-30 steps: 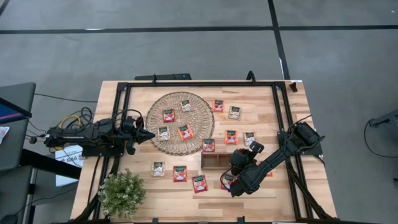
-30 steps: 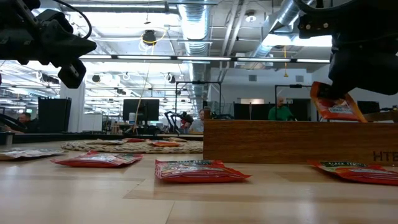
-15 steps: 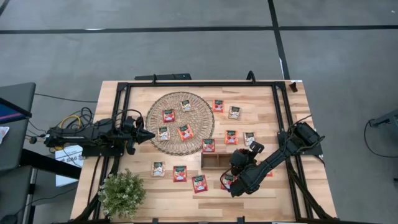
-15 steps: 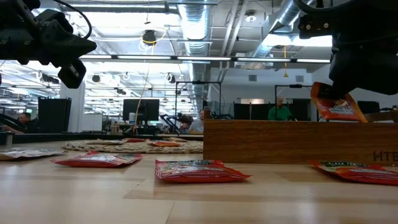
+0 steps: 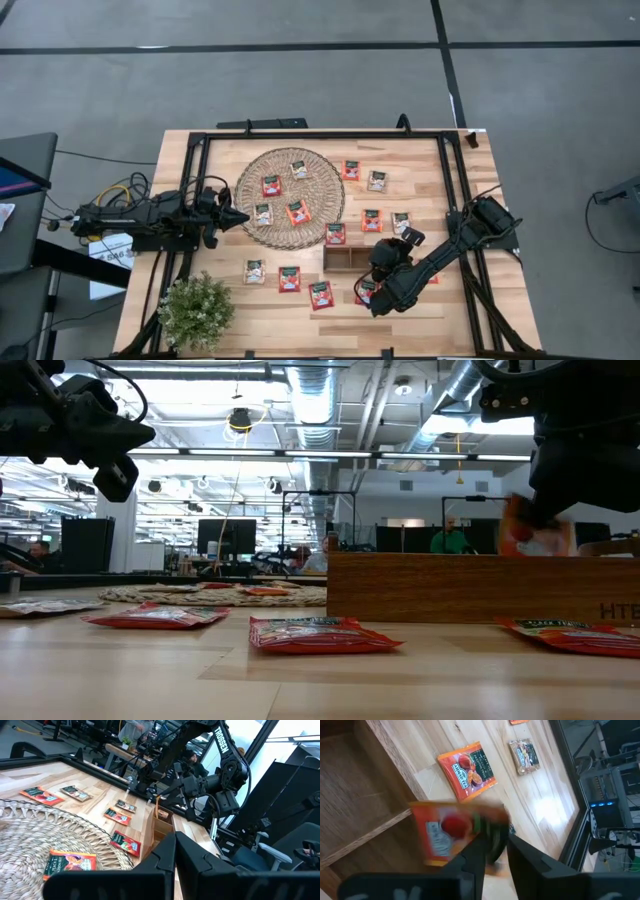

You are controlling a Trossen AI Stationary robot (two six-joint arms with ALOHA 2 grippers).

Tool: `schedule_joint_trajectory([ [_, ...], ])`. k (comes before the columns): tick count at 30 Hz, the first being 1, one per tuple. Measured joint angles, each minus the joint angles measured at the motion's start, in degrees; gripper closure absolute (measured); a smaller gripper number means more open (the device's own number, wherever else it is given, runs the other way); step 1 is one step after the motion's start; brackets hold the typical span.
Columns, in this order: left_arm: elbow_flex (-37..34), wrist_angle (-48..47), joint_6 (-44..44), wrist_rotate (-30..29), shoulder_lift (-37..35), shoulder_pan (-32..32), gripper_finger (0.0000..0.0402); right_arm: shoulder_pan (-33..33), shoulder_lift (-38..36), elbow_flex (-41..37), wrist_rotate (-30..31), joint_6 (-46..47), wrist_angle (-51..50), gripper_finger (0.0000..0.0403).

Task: Pick & Place Tea
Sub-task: Put the orange tea bag into the right section of the wooden organizer

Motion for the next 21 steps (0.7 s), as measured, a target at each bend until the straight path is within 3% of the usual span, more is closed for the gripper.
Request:
schedule_joint_trajectory([
  [21,0.00,0.00,0.04,0.01,0.00,0.00,0.0402,-0.02,-0.10,1.74,0.07,0.86,-3.34,0.0324],
])
